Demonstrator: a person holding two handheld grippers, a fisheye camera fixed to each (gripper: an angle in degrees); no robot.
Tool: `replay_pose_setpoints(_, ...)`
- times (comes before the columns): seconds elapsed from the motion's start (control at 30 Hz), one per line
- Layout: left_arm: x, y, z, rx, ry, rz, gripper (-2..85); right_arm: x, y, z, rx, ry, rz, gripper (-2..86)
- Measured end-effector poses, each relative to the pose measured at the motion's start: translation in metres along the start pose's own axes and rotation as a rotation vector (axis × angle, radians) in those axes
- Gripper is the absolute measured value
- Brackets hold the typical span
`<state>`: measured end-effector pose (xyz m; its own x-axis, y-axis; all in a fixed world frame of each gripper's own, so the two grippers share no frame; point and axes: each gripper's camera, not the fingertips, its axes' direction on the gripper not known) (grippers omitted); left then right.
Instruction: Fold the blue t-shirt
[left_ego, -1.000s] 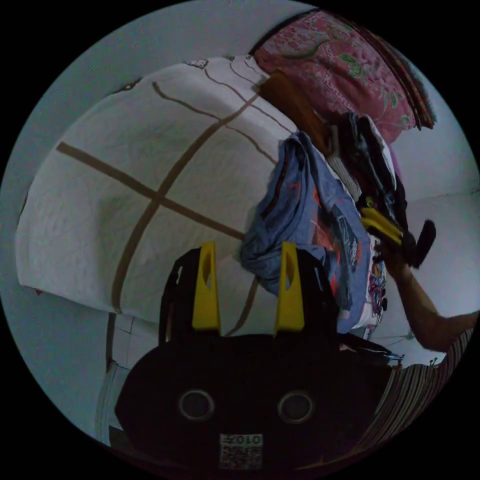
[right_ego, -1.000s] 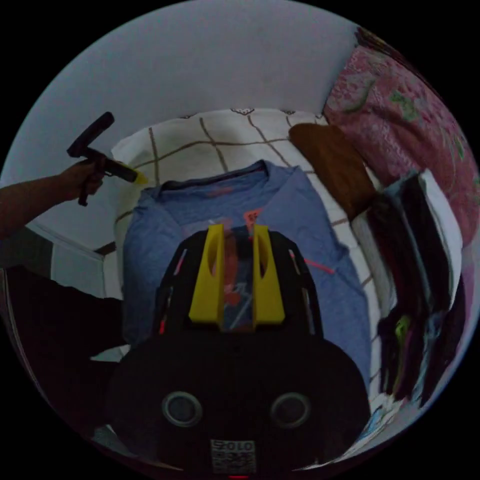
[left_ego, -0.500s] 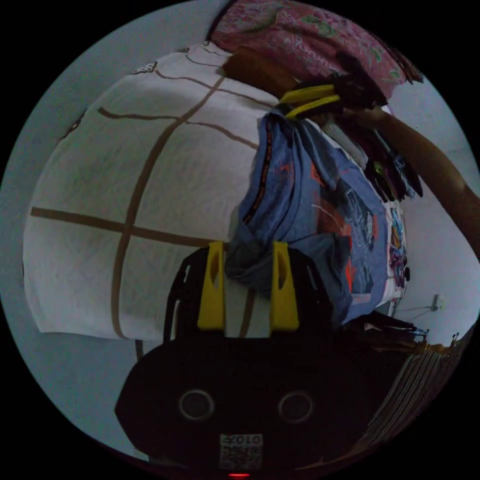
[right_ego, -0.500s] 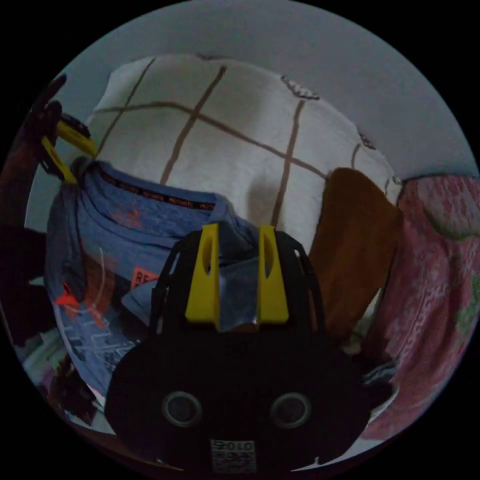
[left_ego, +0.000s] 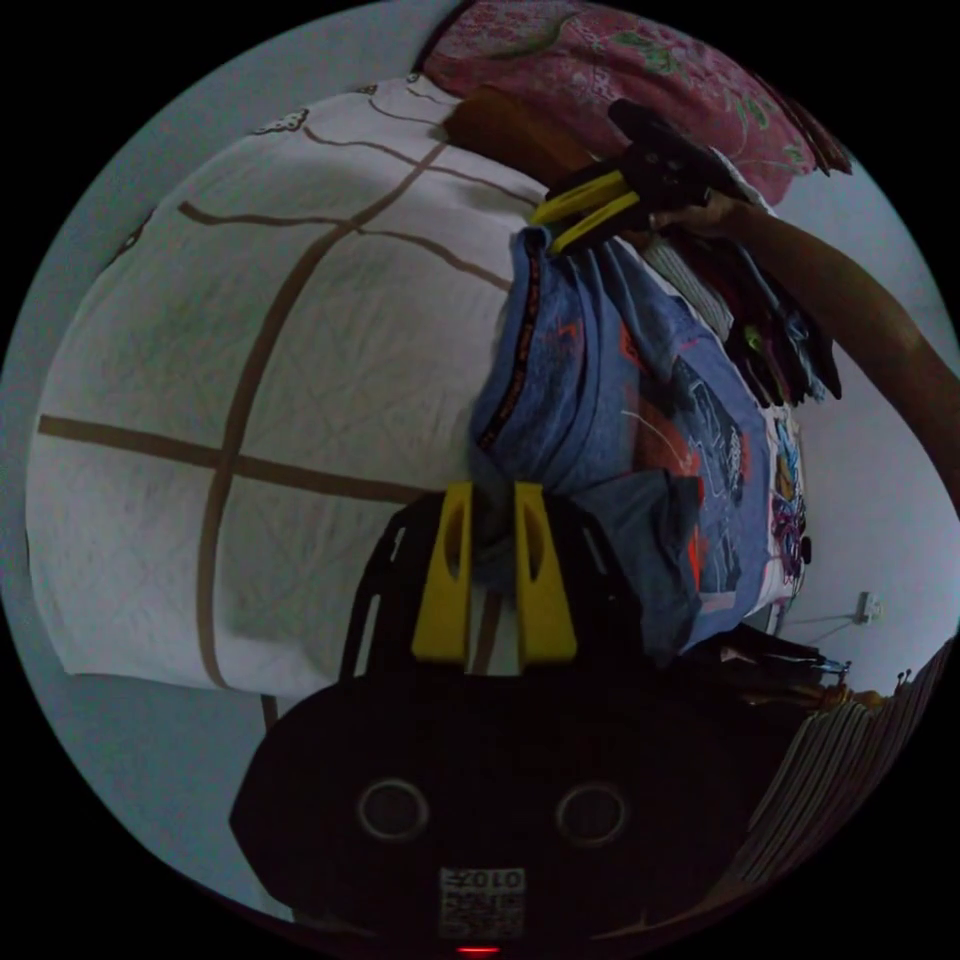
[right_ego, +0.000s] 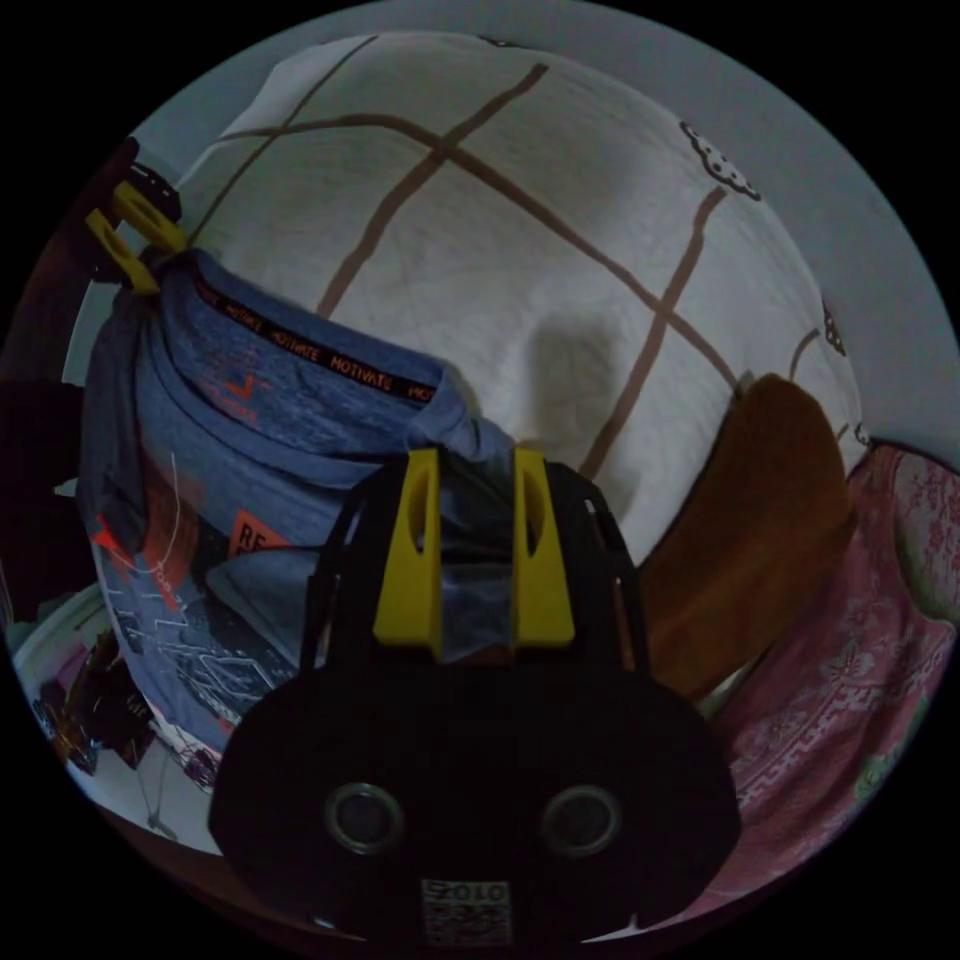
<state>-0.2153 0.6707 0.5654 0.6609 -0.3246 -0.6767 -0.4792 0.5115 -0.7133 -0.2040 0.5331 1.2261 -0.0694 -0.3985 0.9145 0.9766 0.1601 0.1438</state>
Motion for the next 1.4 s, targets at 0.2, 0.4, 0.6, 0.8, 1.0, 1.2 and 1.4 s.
replay_pose_setpoints(0.2, 0.039, 0.025, 0.032, 0.035, -0.077, -0.008, 1.3, -0.017, 0.030, -0.004, 0.052, 0.020, 0.041, 4.2)
replay_pose_setpoints(0.4, 0.098, 0.057, 0.046, 0.113, -0.122, 0.032, 0.4, -0.041, 0.096, -0.024, 0.187, 0.016, 0.115, 4.0)
replay_pose_setpoints(0.6, 0.214, 0.092, 0.052, 0.145, -0.156, 0.231, 0.3, -0.103, 0.218, -0.045, 0.352, 0.072, 0.262, 3.9)
replay_pose_setpoints(0.8, 0.366, 0.128, 0.119, 0.025, -0.043, 0.563, 0.2, -0.206, 0.372, -0.018, 0.389, 0.040, 0.511, 3.7)
replay_pose_setpoints(1.0, 0.482, 0.158, 0.254, -0.107, -0.143, 0.794, 0.5, -0.284, 0.469, 0.083, 0.259, -0.099, 0.679, 3.7)
replay_pose_setpoints(1.2, 0.548, 0.181, 0.352, -0.207, -0.282, 0.911, 1.7, -0.342, 0.510, 0.153, 0.199, -0.068, 0.717, 3.9)
replay_pose_setpoints(1.4, 0.580, 0.199, 0.392, -0.251, -0.242, 0.946, 6.7, -0.379, 0.547, 0.183, 0.179, 0.009, 0.726, 6.9)
